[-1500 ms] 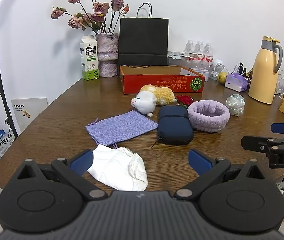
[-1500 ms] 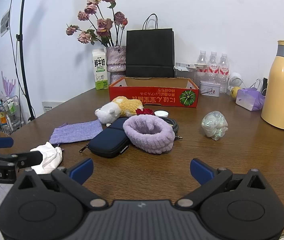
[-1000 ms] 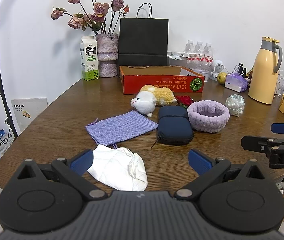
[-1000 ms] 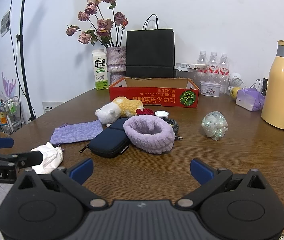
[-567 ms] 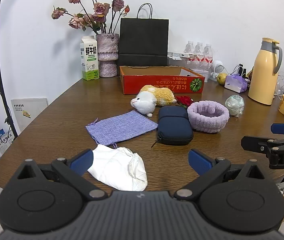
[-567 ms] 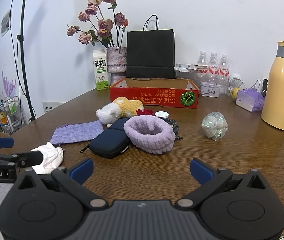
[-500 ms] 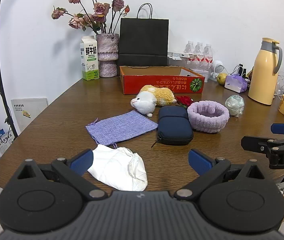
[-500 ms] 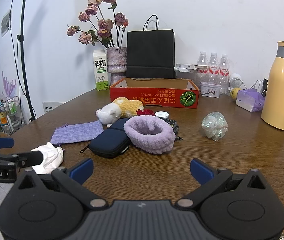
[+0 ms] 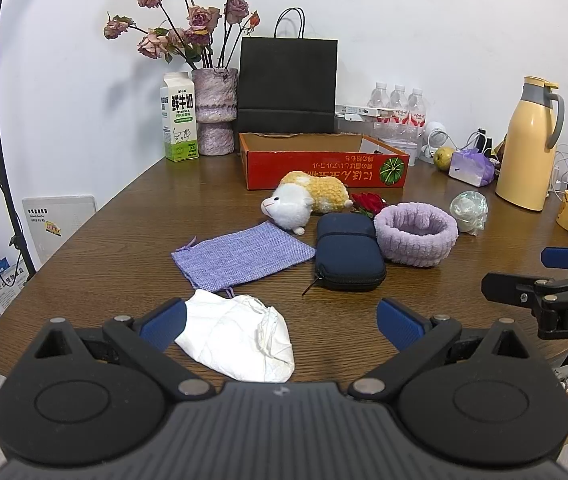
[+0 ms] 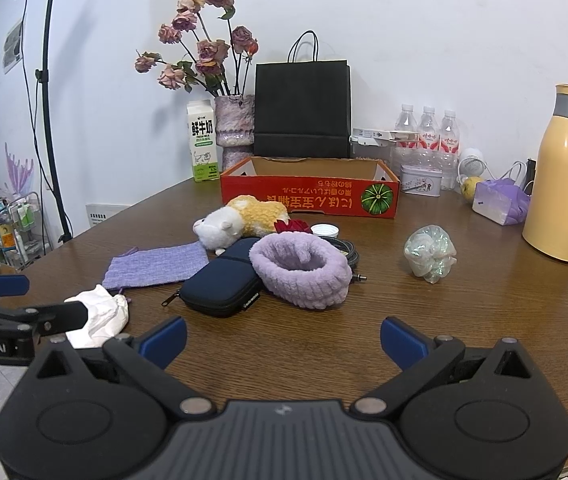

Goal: Organize objects

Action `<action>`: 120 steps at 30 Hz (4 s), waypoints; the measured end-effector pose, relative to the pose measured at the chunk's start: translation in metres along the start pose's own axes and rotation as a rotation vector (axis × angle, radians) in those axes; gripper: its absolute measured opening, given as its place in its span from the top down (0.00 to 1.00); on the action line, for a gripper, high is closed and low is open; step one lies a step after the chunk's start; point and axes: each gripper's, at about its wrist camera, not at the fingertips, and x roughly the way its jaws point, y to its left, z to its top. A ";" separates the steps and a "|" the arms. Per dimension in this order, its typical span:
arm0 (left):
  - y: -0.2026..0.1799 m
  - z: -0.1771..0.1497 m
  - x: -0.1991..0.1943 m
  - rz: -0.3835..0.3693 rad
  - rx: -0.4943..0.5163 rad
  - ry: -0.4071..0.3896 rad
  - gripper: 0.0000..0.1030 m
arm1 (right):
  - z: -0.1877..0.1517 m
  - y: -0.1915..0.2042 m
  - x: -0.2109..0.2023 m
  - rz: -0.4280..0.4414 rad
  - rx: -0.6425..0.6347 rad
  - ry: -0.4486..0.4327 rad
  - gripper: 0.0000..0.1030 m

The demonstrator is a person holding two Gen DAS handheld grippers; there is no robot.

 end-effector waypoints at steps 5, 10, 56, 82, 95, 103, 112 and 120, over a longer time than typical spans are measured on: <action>-0.001 0.001 -0.001 -0.001 0.000 0.000 0.00 | 0.000 0.000 0.000 0.000 0.000 0.000 0.00; 0.000 0.000 -0.001 0.000 0.000 0.000 0.00 | 0.000 0.000 0.000 0.000 -0.001 -0.001 0.00; 0.002 -0.005 0.000 -0.001 -0.011 0.020 0.00 | -0.001 0.000 0.000 -0.001 -0.002 0.000 0.00; 0.022 -0.014 0.052 0.076 -0.065 0.158 0.00 | -0.011 -0.012 0.035 0.008 0.014 0.065 0.00; 0.023 -0.012 0.087 0.173 -0.105 0.189 0.00 | -0.011 -0.025 0.060 0.019 0.025 0.090 0.00; 0.022 -0.009 0.092 0.200 -0.125 0.193 0.00 | -0.013 -0.026 0.065 0.039 0.031 0.095 0.00; 0.029 -0.013 0.080 0.204 -0.178 0.147 0.16 | -0.016 -0.026 0.059 0.042 0.043 0.087 0.00; 0.032 -0.019 0.068 0.182 -0.180 0.127 0.21 | -0.016 -0.022 0.050 0.042 0.037 0.074 0.00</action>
